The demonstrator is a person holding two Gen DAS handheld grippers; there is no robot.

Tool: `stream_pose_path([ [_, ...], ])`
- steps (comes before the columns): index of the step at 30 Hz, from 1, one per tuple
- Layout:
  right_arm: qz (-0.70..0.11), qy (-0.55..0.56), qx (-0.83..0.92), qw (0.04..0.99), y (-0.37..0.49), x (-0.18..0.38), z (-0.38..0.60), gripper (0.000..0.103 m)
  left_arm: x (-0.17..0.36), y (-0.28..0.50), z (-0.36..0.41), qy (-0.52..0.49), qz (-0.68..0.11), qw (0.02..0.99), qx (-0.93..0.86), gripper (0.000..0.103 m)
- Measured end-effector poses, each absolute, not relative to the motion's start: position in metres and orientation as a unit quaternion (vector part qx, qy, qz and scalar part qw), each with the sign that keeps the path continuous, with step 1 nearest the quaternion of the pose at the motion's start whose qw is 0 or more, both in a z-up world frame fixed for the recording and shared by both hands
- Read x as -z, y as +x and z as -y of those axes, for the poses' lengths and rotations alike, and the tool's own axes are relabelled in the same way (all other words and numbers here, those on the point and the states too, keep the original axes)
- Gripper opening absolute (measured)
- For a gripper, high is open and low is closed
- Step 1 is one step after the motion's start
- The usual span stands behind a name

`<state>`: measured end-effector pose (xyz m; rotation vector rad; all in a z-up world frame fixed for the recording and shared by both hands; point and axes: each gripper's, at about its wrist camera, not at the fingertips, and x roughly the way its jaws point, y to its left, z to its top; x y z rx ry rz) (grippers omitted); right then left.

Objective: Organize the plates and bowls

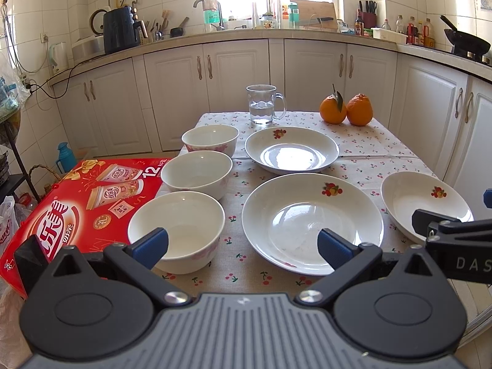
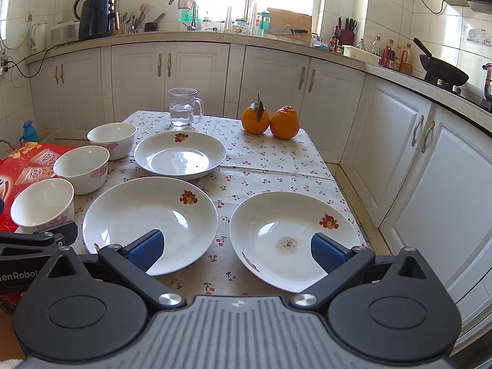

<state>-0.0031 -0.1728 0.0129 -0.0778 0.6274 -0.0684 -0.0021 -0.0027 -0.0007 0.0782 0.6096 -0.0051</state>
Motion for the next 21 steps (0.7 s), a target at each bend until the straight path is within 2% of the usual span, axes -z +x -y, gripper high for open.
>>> stream_pose_path([
  [21,-0.306,-0.041,0.033,0.951,-0.0016,-0.0165,0.1765,0.103,-0.0032,0.0000,0.0075,0.046,-0.295,0.954,0.009,0.102],
])
